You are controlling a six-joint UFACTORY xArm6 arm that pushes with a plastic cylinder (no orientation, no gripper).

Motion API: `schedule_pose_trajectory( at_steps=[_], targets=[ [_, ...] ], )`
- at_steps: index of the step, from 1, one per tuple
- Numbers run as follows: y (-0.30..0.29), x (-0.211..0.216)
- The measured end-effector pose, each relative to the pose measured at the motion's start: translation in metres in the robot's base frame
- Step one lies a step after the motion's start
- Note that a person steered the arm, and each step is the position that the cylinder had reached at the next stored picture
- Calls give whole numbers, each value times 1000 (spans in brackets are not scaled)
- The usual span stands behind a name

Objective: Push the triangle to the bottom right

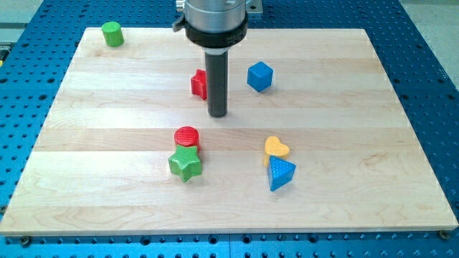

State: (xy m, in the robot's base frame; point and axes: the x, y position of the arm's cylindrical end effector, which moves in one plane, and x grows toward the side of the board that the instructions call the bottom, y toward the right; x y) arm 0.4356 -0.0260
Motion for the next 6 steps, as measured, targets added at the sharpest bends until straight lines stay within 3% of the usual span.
schedule_pose_trajectory(
  at_steps=[1, 2, 3, 5, 6],
  targets=[
    [3, 47],
    [46, 111],
    [156, 114],
    [154, 143],
    [187, 175]
  ],
)
